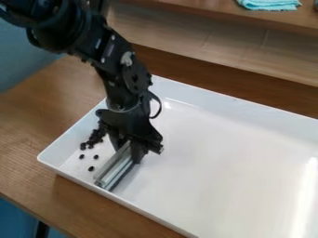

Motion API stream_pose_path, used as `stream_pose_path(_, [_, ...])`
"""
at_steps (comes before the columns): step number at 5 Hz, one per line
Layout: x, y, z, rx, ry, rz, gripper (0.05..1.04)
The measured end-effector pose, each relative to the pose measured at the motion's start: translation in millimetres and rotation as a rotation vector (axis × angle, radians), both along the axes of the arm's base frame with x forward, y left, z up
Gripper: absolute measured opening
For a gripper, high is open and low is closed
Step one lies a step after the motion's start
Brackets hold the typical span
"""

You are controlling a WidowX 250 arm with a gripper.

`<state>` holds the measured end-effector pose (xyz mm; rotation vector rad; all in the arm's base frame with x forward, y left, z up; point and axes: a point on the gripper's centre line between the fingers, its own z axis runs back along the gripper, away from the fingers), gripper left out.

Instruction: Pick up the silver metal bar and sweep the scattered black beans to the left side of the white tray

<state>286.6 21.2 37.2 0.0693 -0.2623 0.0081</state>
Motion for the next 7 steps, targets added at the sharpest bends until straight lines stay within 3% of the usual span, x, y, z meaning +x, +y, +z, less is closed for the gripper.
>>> stream_pose_path(1, [2.3, 6.5, -1.3, -0.003, -0.013, 0.002, 0.385])
stream_pose_path(2, [10.6, 23.8, -1.1, 0.023, -0.043, 0.019, 0.385])
stream_pose_path(4, [20.2, 64.4, 1.7, 0.117, -0.079, 0.039, 0.385])
stream_pose_path(5, [12.6, 56.8, 2.5, 0.074, -0.044, 0.029, 0.385])
stream_pose_path(6, [18.4, 10.9, 14.6, -0.04, 0.037, 0.026, 0.385])
stream_pose_path(7, [34.4, -37.2, 37.6, -0.133, 0.041, 0.023, 0.385])
